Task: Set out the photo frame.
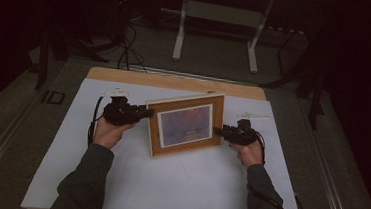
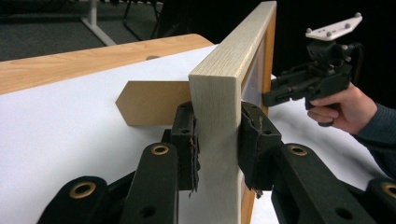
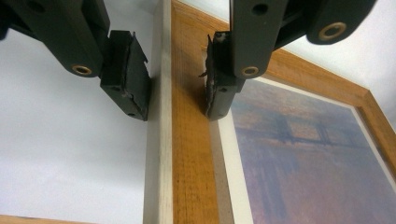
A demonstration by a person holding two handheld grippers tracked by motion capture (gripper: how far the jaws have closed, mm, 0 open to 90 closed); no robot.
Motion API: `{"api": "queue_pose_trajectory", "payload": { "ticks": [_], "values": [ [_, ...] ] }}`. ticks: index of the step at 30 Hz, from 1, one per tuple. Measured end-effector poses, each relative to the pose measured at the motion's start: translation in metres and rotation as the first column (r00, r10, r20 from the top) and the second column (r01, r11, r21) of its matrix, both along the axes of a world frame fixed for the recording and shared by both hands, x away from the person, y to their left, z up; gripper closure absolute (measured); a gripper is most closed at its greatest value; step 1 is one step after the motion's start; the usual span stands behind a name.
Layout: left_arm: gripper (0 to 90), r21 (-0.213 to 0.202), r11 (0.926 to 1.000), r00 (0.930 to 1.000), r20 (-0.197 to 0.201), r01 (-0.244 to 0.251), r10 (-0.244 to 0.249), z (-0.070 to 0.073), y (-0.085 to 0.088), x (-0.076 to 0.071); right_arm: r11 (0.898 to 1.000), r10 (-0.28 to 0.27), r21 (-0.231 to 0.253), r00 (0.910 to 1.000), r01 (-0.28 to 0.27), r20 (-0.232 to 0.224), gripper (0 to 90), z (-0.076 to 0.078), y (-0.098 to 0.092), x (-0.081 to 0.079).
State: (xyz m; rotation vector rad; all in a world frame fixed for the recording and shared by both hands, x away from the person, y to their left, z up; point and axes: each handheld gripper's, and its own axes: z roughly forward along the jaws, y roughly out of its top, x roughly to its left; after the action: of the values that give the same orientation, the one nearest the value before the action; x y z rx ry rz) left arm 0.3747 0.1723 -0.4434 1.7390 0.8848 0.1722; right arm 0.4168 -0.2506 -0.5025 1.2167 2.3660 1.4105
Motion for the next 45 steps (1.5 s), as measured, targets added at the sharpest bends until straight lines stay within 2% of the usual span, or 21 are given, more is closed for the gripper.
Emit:
{"api": "queue_pose_trajectory", "payload": {
  "ticks": [9, 13, 23, 31, 45],
  "values": [
    [70.5, -0.043, 0.999, 0.9998, -0.019, 0.011, -0.012, -0.004, 0.0, 0.008, 0.999, -0.041, -0.024, 0.9991, 0.042, 0.008, 61.4, 0.001, 0.001, -0.012],
    [69.9, -0.025, 0.9997, 0.9998, -0.018, 0.005, -0.005, -0.002, -0.002, 0.011, 0.998, -0.064, -0.028, 0.9979, 0.064, 0.012, 61.4, 0.001, 0.001, -0.016],
    [68.6, -0.017, 0.9999, 0.9999, -0.01, -0.003, 0.003, 0.0, -0.005, 0.019, 0.994, -0.104, -0.037, 0.9944, 0.104, 0.02, 61.6, 0.001, 0.003, -0.025],
    [67.5, -0.018, 0.9998, 0.9999, -0.005, -0.011, 0.011, 0.0, -0.008, 0.023, 0.991, -0.122, -0.055, 0.9921, 0.124, 0.027, 61.8, 0.002, 0.005, -0.031],
    [66.3, -0.008, 0.9998, 0.9999, -0.004, -0.017, 0.017, 0.001, -0.009, 0.026, 0.989, -0.133, -0.057, 0.9908, 0.134, 0.027, 62.0, 0.001, 0.006, -0.038]
  ]
}}
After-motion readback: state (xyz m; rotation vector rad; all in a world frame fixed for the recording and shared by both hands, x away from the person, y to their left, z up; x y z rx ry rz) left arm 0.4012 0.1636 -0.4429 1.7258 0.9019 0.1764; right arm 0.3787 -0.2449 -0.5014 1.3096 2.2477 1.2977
